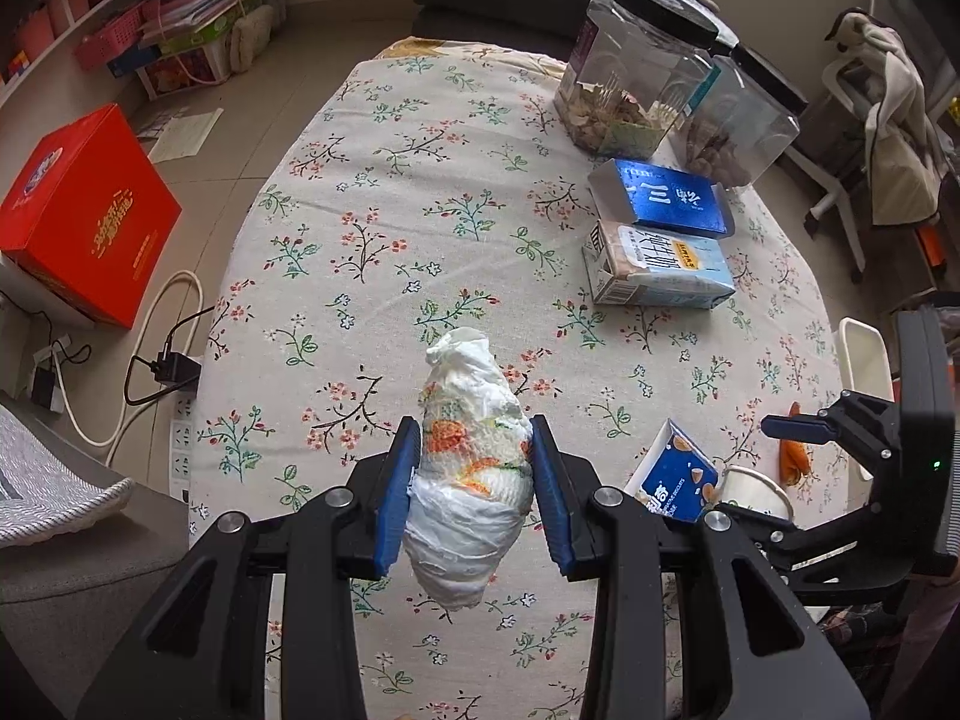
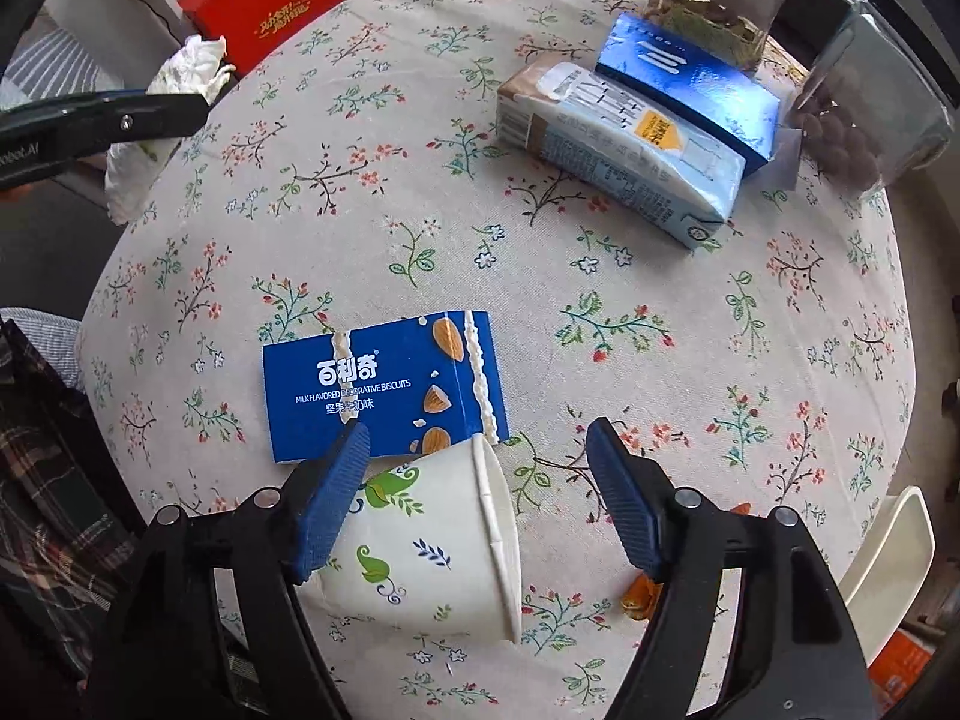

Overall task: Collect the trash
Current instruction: 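Grasp the white paper cup with the right gripper while the left gripper holds the tissue bundle, then carry the paper cup over the white bin and release it with the right gripper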

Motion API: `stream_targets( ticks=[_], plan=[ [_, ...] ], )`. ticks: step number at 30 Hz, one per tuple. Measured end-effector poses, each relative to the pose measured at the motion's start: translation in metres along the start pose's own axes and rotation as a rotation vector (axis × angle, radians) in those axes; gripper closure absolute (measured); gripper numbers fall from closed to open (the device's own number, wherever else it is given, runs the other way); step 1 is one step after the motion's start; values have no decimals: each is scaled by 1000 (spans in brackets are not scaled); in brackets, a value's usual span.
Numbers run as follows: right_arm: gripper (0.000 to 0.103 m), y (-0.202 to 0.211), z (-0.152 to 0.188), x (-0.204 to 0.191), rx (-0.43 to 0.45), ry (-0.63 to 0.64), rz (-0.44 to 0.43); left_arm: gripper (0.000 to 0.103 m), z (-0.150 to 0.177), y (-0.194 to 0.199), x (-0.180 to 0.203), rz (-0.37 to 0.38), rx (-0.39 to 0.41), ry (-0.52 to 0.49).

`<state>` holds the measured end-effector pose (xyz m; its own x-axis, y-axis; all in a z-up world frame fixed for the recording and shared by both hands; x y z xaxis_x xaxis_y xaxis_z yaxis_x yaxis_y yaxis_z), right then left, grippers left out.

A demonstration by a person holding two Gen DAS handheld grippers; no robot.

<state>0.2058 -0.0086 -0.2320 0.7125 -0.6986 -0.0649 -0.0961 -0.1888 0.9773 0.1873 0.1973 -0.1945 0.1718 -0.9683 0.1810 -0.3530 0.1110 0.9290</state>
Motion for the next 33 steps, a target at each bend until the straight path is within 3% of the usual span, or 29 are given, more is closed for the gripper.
stream_targets(
  ticks=[2,5,9,12,18,21,24,26,33],
  plan=[
    [16,13,11,17,16,-91,-7,65,-1,1,3,8,3,-3],
    [15,27,50,35,28,-344,-61,65,-3,1,5,17,7,-3],
    [15,18,94,39,84,-730,-255,65,-5,1,13,28,9,-9],
    [15,7,110,20,101,-847,-376,65,-6,1,23,38,11,-24],
    [15,-8,83,-13,157,-790,-369,65,-2,1,38,48,17,-44],
    [34,-16,72,-20,161,-760,-357,65,1,0,33,40,15,-31],
    [43,-11,55,-26,201,-669,-293,65,5,0,28,44,12,-14],
    [57,1,47,-28,235,-605,-268,65,6,1,26,46,18,-12],
    [59,48,27,-18,396,-440,-98,66,-3,17,36,100,113,1]
  ],
)
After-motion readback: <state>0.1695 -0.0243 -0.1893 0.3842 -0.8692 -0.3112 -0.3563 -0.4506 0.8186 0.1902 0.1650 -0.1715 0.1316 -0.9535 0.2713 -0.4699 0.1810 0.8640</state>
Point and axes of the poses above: each gripper's, at about its wrist camera, not at the fingertips, and y roughly against the way its jaws point, x to its right, z to its underside, the point moved 6 cm from there along -y, roughly the way its jaws point, and after that the axes turned 6 degrees about y, right-handed, at the moved point
